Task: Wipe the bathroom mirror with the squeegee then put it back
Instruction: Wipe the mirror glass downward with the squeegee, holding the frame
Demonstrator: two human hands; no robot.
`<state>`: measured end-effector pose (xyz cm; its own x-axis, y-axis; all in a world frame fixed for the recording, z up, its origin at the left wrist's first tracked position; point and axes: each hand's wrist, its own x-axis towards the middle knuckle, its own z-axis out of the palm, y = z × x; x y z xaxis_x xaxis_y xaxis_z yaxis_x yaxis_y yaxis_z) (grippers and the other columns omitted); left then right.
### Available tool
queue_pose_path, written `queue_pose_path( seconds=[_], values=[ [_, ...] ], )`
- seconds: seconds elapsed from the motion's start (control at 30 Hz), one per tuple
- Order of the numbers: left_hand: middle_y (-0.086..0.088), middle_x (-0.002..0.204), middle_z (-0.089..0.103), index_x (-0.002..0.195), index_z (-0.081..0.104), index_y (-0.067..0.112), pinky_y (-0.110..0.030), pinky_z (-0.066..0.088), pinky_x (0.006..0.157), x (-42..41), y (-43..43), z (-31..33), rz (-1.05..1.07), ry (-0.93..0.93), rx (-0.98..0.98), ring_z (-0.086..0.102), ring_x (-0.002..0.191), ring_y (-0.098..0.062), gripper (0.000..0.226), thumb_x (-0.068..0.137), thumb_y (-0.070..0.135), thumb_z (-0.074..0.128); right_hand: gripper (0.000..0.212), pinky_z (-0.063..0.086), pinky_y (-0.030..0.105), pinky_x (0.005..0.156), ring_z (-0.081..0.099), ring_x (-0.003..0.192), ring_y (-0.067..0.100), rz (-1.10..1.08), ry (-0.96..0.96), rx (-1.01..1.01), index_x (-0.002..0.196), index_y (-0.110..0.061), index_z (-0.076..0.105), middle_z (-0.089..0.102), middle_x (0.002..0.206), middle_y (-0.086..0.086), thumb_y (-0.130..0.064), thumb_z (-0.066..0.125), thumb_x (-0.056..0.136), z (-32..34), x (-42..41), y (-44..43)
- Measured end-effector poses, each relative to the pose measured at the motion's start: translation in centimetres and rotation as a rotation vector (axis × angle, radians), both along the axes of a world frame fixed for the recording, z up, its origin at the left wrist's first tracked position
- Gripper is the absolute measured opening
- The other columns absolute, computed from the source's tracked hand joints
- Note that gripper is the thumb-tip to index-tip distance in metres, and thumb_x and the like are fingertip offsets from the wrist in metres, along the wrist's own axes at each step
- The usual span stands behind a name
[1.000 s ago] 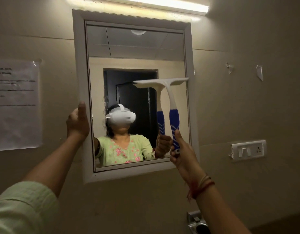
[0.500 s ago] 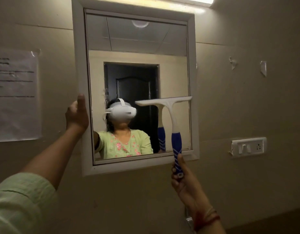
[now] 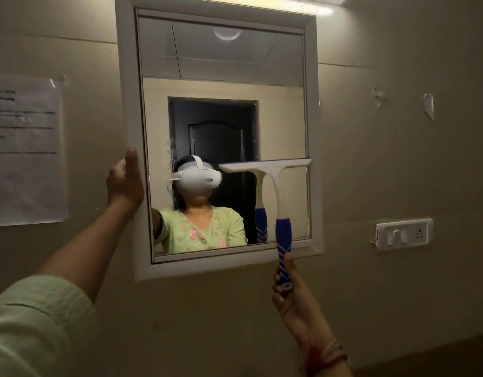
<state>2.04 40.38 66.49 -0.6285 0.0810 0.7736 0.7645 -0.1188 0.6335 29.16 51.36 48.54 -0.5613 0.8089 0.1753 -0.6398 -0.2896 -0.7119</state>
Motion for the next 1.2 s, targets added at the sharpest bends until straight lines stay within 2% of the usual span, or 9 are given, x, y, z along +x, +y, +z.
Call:
queue_pose_path(
  seconds=[0.2,0.33,0.43,0.63,0.77,0.9,1.0,1.13,1.2],
  values=[
    [0.0,0.059,0.037,0.058,0.035,0.02,-0.027,0.025,0.053,-0.1,0.0,0.0,-0.005,-0.005,-0.002,0.041,0.072,-0.021,0.05,0.093,0.055,0.023,0.035,0.035,0.013,0.037,0.042,0.043,0.002,-0.043,0.037,0.136,0.084,-0.011,0.064,0.05,0.067,-0.002,-0.045,0.062,0.073,4.7,-0.4,1.0],
    [0.0,0.059,0.036,0.058,0.034,0.019,-0.028,0.025,0.053,0.1,0.0,0.0,0.009,0.006,-0.007,0.038,0.067,-0.02,0.052,0.092,0.056,0.022,0.046,0.034,0.014,0.037,0.041,0.043,0.003,-0.07,0.013,0.128,0.102,-0.005,0.063,0.048,0.069,-0.002,-0.045,0.06,0.079,3.8,-0.6,1.1],
    [0.0,0.059,0.037,0.058,0.034,0.019,-0.03,0.026,0.053,0.1,0.0,0.0,0.013,0.004,-0.007,0.039,0.069,-0.02,0.052,0.093,0.055,0.022,0.038,0.034,0.015,0.037,0.042,0.044,0.003,-0.065,0.013,0.096,0.089,-0.011,0.061,0.05,0.068,-0.002,-0.045,0.064,0.073,2.3,-0.5,1.2],
    [0.001,0.06,0.038,0.059,0.036,0.022,-0.032,0.029,0.067,0.2,0.0,0.0,0.003,-0.006,-0.014,0.042,0.075,-0.022,0.049,0.094,0.054,0.023,0.037,0.034,0.013,0.039,0.041,0.043,0.002,-0.014,0.055,0.204,0.089,-0.011,0.065,0.05,0.06,-0.005,-0.047,0.058,0.08,6.8,-0.8,1.7],
    [0.0,0.059,0.037,0.058,0.034,0.019,-0.032,0.027,0.061,0.1,0.0,0.0,-0.006,-0.006,-0.005,0.04,0.072,-0.021,0.051,0.094,0.053,0.024,0.051,0.033,0.015,0.045,0.04,0.049,0.005,0.01,0.074,0.298,0.106,-0.005,0.059,0.048,0.066,-0.003,-0.05,0.057,0.084,11.2,-1.0,2.8],
    [-0.001,0.06,0.037,0.059,0.036,0.019,-0.032,0.025,0.056,0.2,-0.1,0.1,0.001,0.002,-0.011,0.04,0.072,-0.02,0.051,0.094,0.053,0.022,0.05,0.034,0.014,0.041,0.041,0.045,0.004,0.04,0.095,0.321,0.106,-0.006,0.056,0.046,0.067,-0.002,-0.051,0.055,0.085,13.3,-1.1,3.3],
    [-0.006,0.061,0.039,0.06,0.037,0.016,-0.033,0.026,0.061,0.1,-0.1,0.0,-0.003,0.005,-0.002,0.041,0.072,-0.022,0.053,0.094,0.053,0.023,0.048,0.034,0.014,0.04,0.041,0.044,0.004,-0.008,0.088,0.312,0.096,-0.006,0.063,0.049,0.063,-0.003,-0.052,0.058,0.082,12.0,-0.9,2.9],
    [-0.002,0.059,0.036,0.057,0.034,0.019,-0.032,0.026,0.064,0.0,0.0,0.1,0.003,0.002,-0.005,0.04,0.072,-0.023,0.052,0.094,0.052,0.023,0.037,0.036,0.015,0.039,0.042,0.043,0.003,-0.115,0.041,0.245,0.074,-0.017,0.075,0.055,0.056,-0.006,-0.053,0.066,0.069,7.5,-0.3,2.0],
    [-0.004,0.059,0.037,0.057,0.034,0.018,-0.032,0.026,0.064,-0.1,0.0,0.1,0.01,0.001,-0.007,0.04,0.073,-0.023,0.052,0.094,0.052,0.023,0.035,0.034,0.015,0.04,0.041,0.045,0.003,-0.132,0.014,0.194,0.073,-0.018,0.076,0.055,0.057,-0.007,-0.052,0.065,0.07,4.8,-0.1,1.4]
  ],
)
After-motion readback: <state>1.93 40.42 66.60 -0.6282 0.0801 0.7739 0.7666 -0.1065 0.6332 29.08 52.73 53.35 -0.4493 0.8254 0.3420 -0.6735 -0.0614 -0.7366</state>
